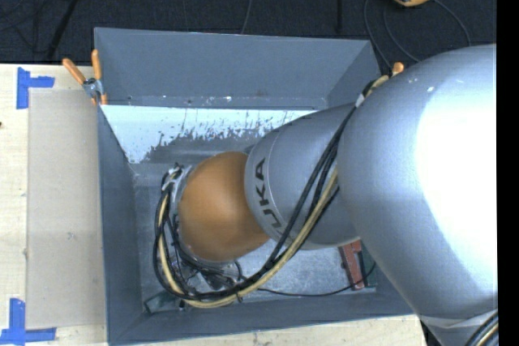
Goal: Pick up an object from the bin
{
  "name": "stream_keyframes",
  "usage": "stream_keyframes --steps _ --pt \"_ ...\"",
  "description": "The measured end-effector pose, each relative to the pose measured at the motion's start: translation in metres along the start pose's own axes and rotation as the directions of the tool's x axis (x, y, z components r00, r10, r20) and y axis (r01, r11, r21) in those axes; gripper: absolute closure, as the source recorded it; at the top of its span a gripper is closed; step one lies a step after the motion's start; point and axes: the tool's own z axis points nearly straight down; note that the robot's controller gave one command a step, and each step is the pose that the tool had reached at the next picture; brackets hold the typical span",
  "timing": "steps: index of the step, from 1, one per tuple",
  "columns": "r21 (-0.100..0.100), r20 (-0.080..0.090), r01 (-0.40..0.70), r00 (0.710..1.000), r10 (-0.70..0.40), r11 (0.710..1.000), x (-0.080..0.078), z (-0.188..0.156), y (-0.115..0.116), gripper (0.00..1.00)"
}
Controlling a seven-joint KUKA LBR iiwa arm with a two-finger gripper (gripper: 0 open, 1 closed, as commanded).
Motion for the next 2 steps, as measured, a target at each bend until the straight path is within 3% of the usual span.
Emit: stream_keyframes --steps 2 --pt "0.0 -0.012 -0.001 1.0 0.001 1.0 0.003 -0.025 0.001 1.0"
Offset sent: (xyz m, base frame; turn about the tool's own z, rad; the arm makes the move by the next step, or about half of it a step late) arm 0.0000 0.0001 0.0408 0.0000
